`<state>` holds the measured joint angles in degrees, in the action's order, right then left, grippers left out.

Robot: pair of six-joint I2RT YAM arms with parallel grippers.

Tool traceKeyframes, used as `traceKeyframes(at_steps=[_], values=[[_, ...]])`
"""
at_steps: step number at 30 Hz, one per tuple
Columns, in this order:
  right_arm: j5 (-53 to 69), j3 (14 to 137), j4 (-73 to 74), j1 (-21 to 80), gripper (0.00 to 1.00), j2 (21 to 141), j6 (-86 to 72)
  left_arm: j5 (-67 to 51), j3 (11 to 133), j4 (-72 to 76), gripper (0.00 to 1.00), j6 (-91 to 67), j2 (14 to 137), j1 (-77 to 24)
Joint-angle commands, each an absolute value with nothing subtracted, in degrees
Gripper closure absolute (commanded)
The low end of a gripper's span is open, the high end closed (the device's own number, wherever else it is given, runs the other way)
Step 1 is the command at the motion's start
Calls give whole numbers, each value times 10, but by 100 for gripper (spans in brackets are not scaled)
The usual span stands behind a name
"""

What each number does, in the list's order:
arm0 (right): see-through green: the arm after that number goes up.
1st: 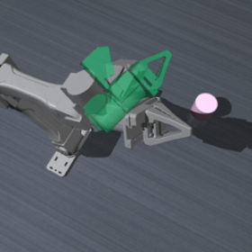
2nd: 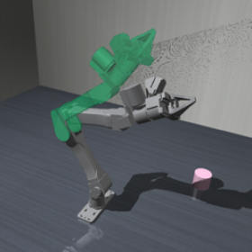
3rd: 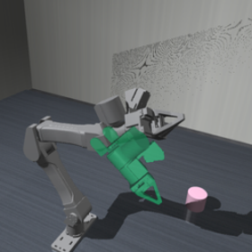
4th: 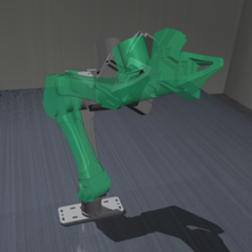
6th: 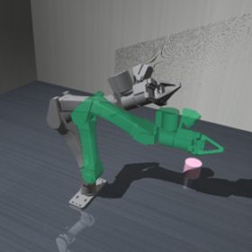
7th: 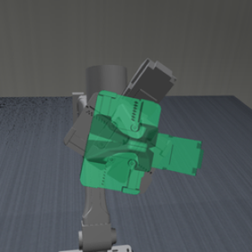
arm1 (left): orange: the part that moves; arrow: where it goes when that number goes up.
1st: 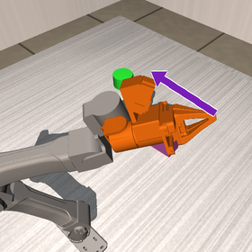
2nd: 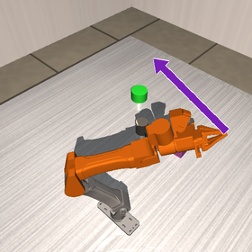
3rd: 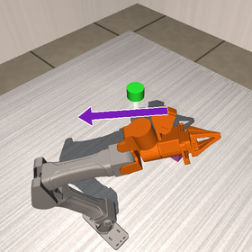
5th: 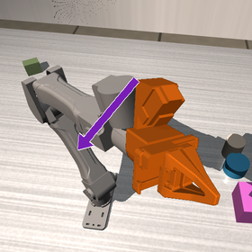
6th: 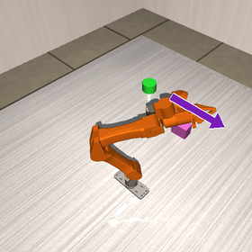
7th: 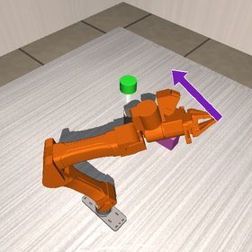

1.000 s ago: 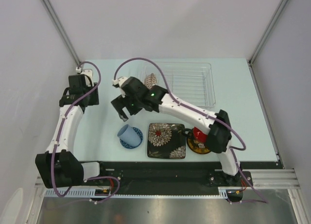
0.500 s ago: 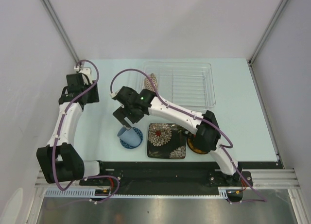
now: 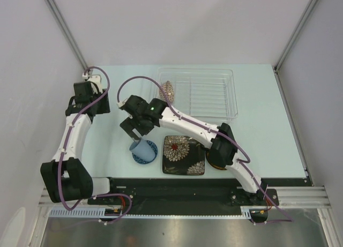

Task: Load the mixed dishes into the dish rack

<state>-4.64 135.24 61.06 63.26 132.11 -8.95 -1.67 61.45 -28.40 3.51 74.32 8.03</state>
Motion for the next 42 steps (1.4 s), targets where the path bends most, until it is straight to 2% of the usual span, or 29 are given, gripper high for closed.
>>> traceKeyframes(at_steps=[1, 9, 20, 24, 26, 33, 42], values=[[-42, 1365, 614, 635, 0, 1338, -86, -26, 608, -264, 41, 34, 727, 84], [-55, 1310, 610, 635, 4, 1314, -91, -23, 616, -264, 41, 29, 727, 84], [-73, 1170, 577, 636, 13, 1208, -107, -15, 633, -265, 41, 19, 745, 84], [-73, 1153, 569, 635, 24, 1201, -107, -16, 636, -265, 41, 16, 749, 84], [-69, 1156, 567, 636, 32, 1203, -105, -18, 637, -265, 37, 16, 750, 84], [-53, 1169, 557, 635, 54, 1212, -96, -15, 642, -267, 36, 18, 757, 83], [-17, 1164, 542, 627, 55, 1217, -90, -14, 650, -266, 36, 18, 762, 83]])
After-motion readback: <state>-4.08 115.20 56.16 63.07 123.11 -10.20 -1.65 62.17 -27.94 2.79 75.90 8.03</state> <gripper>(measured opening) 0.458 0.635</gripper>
